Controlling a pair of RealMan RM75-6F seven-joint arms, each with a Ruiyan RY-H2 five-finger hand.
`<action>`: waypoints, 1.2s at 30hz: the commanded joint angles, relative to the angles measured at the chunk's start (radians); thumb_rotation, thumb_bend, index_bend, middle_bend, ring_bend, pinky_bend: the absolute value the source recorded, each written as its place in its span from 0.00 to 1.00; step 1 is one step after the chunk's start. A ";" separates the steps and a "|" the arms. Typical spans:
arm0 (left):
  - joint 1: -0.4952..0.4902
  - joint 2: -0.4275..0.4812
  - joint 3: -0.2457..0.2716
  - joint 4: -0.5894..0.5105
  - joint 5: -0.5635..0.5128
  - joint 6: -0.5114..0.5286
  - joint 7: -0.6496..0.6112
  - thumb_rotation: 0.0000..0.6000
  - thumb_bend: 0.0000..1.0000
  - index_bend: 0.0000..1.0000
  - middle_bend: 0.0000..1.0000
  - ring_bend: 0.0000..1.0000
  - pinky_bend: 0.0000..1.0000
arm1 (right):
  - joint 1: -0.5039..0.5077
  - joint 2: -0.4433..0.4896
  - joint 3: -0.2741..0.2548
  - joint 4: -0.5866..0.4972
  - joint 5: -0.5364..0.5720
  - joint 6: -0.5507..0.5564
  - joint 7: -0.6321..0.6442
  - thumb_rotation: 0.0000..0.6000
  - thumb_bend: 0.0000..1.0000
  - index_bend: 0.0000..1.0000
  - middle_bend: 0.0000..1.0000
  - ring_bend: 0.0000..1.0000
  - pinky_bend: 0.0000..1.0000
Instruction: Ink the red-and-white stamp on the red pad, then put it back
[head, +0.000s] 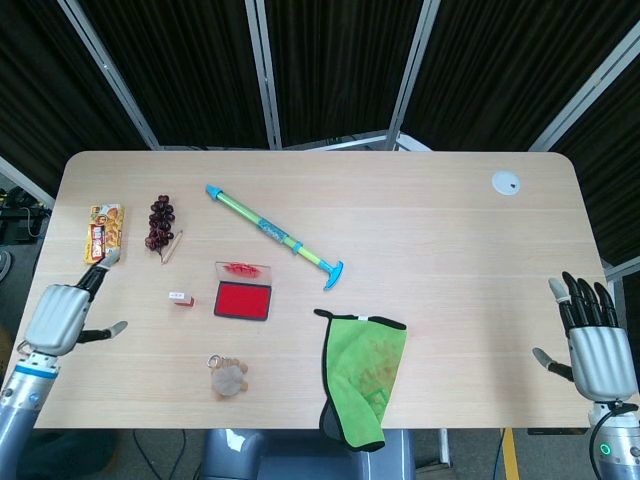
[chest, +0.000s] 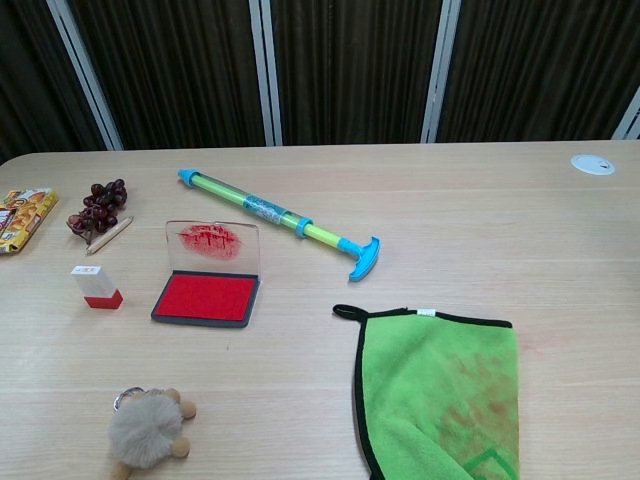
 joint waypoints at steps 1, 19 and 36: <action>-0.084 -0.051 -0.024 0.019 -0.076 -0.137 0.078 1.00 0.00 0.10 0.23 0.92 0.93 | 0.003 -0.005 0.002 0.004 0.010 -0.010 -0.013 1.00 0.00 0.00 0.00 0.00 0.00; -0.189 -0.249 -0.019 0.257 -0.174 -0.273 0.188 1.00 0.14 0.49 0.38 0.93 0.94 | 0.006 -0.012 0.004 0.025 0.039 -0.031 -0.025 1.00 0.00 0.00 0.00 0.00 0.00; -0.216 -0.319 -0.046 0.268 -0.297 -0.307 0.324 1.00 0.24 0.46 0.40 0.93 0.94 | 0.009 -0.011 0.008 0.035 0.058 -0.047 -0.014 1.00 0.00 0.00 0.00 0.00 0.00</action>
